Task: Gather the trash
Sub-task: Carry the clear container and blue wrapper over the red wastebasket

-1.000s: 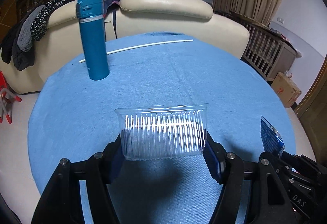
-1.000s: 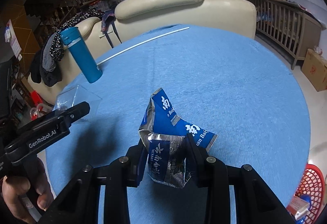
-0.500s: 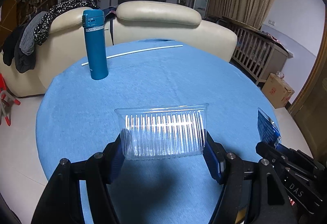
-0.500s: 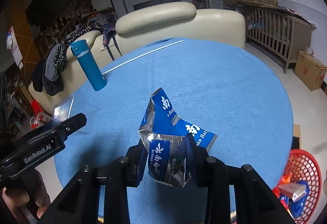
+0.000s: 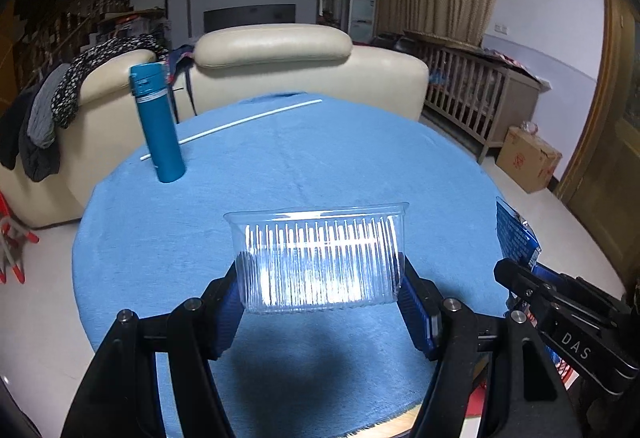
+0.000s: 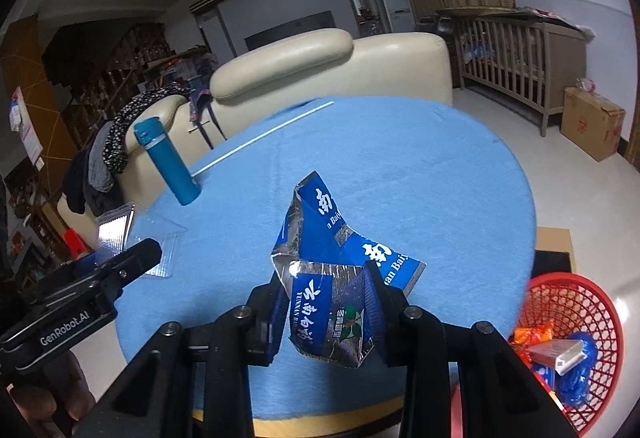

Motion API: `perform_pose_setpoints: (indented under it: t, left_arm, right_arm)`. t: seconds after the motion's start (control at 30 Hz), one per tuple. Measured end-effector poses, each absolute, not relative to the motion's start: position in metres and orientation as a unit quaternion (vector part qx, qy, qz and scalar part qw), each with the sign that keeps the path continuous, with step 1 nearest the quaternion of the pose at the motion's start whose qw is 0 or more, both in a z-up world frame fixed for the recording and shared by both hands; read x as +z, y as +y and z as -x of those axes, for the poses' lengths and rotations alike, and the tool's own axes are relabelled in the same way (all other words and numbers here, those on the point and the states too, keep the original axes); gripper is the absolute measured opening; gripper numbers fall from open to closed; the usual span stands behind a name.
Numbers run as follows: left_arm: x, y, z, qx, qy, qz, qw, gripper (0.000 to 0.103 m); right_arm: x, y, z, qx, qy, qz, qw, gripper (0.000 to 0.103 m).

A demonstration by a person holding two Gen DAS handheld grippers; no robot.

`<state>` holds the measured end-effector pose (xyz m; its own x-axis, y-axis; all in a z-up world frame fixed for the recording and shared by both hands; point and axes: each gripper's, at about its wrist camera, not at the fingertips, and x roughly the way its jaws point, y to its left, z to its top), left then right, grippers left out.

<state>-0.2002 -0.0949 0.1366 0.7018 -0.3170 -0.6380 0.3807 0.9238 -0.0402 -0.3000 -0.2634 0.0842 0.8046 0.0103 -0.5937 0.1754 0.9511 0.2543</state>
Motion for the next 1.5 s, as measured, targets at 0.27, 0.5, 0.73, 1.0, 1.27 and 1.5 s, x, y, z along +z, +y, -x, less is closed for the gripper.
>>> perform_pose_setpoints:
  t: [0.27,0.5,0.73,1.0,1.27,1.5]
  left_arm:
    - [0.127,-0.129,0.208,-0.209,0.344,-0.087,0.911,0.070]
    - [0.125,-0.163,0.219,-0.240,0.344,-0.115,0.901,0.070]
    - [0.119,-0.202,0.236,-0.282,0.345,-0.144,0.884,0.070]
    - [0.114,-0.244,0.257,-0.329,0.345,-0.175,0.861,0.070]
    - [0.108,-0.287,0.278,-0.373,0.343,-0.207,0.837,0.070]
    - [0.102,-0.316,0.292,-0.395,0.344,-0.222,0.823,0.070]
  right_arm:
    - [0.069,-0.296,0.318,-0.066,0.310,-0.169,0.933,0.038]
    - [0.065,-0.334,0.341,-0.098,0.297,-0.189,0.931,0.038]
    - [0.056,-0.391,0.379,-0.156,0.286,-0.214,0.921,0.038]
    - [0.038,-0.448,0.424,-0.212,0.289,-0.244,0.901,0.038]
    - [0.005,-0.468,0.444,-0.234,0.311,-0.267,0.881,0.038]
    - [-0.016,-0.482,0.456,-0.247,0.328,-0.290,0.864,0.038]
